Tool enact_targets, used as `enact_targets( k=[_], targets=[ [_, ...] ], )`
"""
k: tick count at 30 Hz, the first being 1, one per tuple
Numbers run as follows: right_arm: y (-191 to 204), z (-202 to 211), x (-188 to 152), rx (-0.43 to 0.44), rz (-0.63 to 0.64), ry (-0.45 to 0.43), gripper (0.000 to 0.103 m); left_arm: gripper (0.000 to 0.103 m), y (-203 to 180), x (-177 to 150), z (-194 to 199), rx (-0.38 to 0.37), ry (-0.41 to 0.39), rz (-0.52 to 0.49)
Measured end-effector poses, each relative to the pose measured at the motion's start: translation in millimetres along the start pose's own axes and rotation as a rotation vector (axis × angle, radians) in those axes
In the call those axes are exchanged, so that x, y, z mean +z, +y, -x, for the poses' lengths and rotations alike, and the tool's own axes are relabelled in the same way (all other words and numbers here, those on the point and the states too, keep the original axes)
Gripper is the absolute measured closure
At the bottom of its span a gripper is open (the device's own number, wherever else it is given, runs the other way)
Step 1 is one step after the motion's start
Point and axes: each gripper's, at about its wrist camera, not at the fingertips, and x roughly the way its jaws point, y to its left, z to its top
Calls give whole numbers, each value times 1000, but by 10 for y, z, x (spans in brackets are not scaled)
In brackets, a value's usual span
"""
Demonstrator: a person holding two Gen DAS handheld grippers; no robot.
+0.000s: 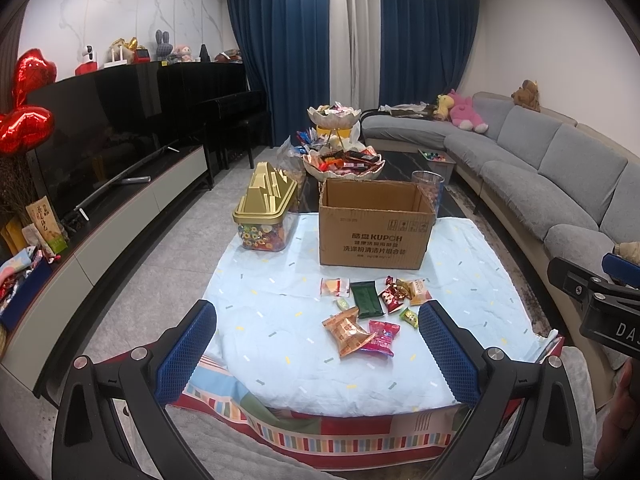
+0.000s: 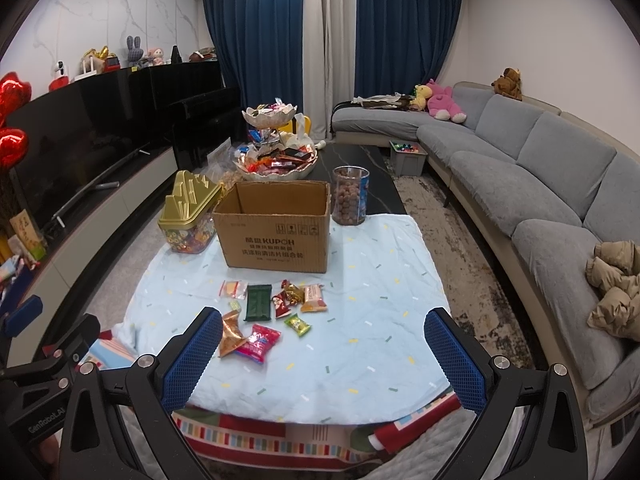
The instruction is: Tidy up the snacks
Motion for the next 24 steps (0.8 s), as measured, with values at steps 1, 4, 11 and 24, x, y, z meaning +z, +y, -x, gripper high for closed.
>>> enact_targets(
  k=[1,4,11,24],
  targets=[
    [-3,10,17,0,1,3,1,0,-4,1,3,0,2,-1],
    [-17,-12,19,-2,0,7,1,0,-12,-8,-5,0,3,-3],
    [-71,-45,168,-12,13,7,1,0,-32,-20,-128,-10,15,-8],
    [22,-434,229,-2,76,21,1,0,-29,125,-515,-1,94,1]
  ],
)
